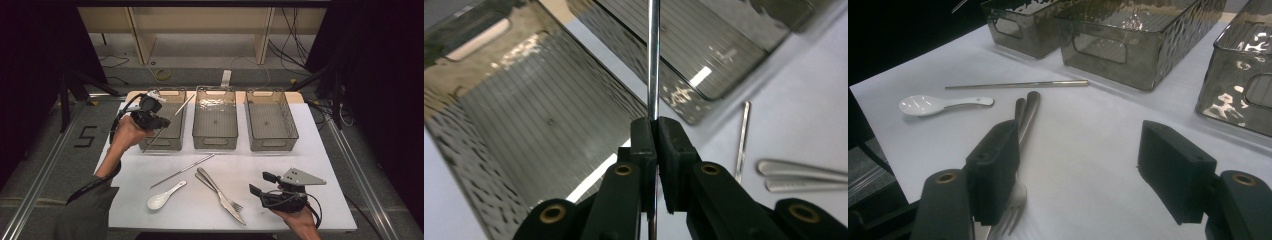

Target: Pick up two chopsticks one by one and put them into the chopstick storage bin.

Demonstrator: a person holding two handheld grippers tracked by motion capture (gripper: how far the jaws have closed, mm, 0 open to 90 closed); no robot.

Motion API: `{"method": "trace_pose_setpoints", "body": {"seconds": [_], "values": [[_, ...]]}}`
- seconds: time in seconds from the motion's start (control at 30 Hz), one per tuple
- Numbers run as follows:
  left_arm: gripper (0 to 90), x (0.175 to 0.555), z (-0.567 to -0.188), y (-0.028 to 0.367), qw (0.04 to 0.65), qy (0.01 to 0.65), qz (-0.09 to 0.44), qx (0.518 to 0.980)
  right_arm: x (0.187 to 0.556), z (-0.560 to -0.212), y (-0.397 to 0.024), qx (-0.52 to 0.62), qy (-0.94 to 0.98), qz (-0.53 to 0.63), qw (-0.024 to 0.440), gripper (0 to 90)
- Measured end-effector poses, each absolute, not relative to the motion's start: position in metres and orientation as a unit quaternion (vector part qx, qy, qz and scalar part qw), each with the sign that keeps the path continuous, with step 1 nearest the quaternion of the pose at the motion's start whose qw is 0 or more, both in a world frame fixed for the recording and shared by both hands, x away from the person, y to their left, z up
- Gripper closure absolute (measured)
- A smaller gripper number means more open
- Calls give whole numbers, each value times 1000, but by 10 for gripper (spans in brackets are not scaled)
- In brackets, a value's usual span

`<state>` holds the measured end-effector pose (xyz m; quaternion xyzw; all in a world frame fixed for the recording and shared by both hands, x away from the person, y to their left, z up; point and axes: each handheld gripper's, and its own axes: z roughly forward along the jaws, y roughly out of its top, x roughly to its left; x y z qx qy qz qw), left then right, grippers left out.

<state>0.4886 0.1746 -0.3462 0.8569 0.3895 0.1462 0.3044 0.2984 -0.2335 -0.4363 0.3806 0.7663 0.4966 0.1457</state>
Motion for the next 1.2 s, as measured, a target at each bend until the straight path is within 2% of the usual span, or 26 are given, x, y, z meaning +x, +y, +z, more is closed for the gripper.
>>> {"method": "trace_pose_setpoints", "body": {"seconds": [0.33,1.2], "values": [[854,512,-346,187,314,429,161,832,298,-436,-233,381,766,497,147,307],[854,549,-351,199,318,456,205,806,299,-438,-232,381,766,497,142,299]]}}
